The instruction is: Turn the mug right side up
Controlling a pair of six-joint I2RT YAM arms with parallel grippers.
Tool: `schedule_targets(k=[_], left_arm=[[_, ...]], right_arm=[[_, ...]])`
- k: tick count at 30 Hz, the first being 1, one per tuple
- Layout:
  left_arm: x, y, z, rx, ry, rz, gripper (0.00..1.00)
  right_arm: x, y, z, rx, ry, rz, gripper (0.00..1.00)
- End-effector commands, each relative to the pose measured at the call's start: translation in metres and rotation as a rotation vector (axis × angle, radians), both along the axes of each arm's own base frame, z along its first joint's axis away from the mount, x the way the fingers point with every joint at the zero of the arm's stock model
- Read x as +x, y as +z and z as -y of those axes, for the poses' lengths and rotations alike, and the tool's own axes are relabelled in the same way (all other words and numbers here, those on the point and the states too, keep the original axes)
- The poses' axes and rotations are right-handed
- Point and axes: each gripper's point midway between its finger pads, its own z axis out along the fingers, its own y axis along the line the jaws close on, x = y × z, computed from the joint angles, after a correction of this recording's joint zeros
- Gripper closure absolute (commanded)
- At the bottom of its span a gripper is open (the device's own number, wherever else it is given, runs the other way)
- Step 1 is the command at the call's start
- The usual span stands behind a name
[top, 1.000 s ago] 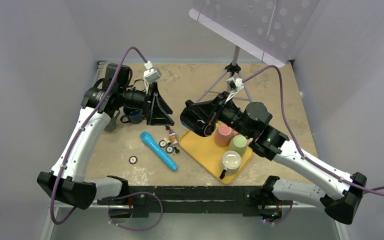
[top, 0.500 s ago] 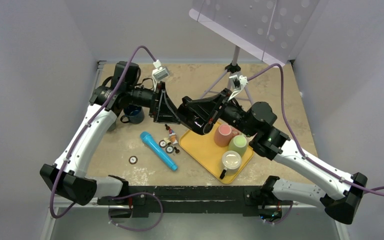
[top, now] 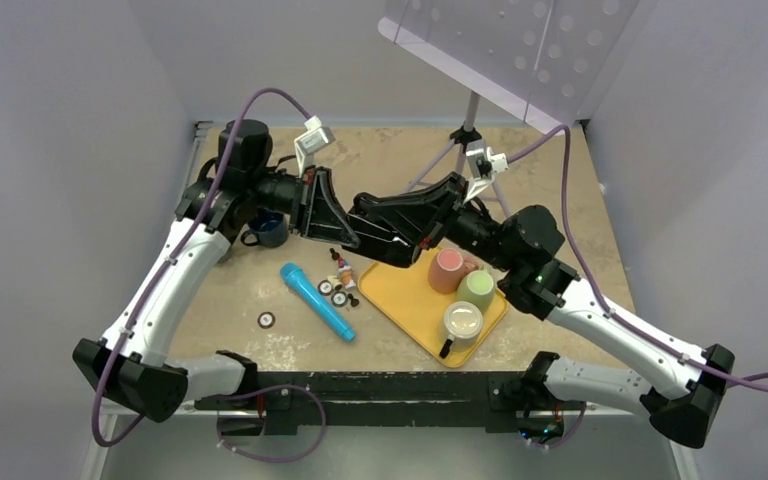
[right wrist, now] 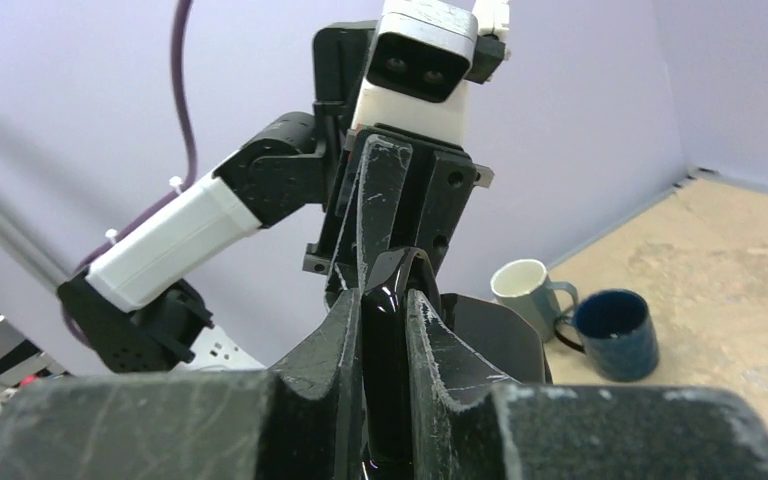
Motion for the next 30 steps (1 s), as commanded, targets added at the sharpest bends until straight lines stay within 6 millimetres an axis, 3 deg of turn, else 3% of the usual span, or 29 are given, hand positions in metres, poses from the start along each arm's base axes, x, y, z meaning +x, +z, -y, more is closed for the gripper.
schedule_targets(k=[1,3,4,7,10,15,20,23,24,25,30], left_arm=[[-0.013,0.013,0.001,-0.002,0.022,0.117,1.0],[0.002,0.0,-0.008,0.117,0.159,0.254,1.0],[0.01,-0.009,-0.015,0.189,0.223,0.309,1.0],[0.051,-0.045,-0.058,0.484,0.436,0.528,1.0],[0.066,-0.084,-0.101,0.752,0.499,0.606,1.0],[0.056,-0.147,-0.169,1.14,0.475,0.633,1.0],[0.032,-0.19,-0.237,1.396,0.382,0.595,1.0],[0.033,-0.208,-0.274,1.494,0.378,0.527,1.0],[0.034,-0.216,-0.285,1.522,0.379,0.501,1.0],[0.035,-0.221,-0.294,1.541,0.379,0.475,1.0],[0.044,-0.245,-0.323,1.577,0.405,0.366,1.0]], right_arm=[[0.024,0.019,-0.002,0.05,-0.098,0.002,1.0],[0.043,-0.006,-0.001,-0.046,-0.186,-0.078,0.87],[0.052,-0.021,0.001,-0.1,-0.236,-0.117,0.66],[0.072,-0.062,0.011,-0.243,-0.36,-0.199,0.41],[0.079,-0.095,0.013,-0.353,-0.395,-0.248,0.37],[0.085,-0.133,0.019,-0.47,-0.447,-0.323,0.36],[0.091,-0.167,0.039,-0.616,-0.546,-0.404,0.36],[0.091,-0.184,0.047,-0.673,-0.585,-0.442,0.34],[0.091,-0.189,0.05,-0.689,-0.594,-0.457,0.06],[0.09,-0.194,0.051,-0.701,-0.597,-0.472,0.02],[0.09,-0.217,0.07,-0.768,-0.689,-0.548,0.02]])
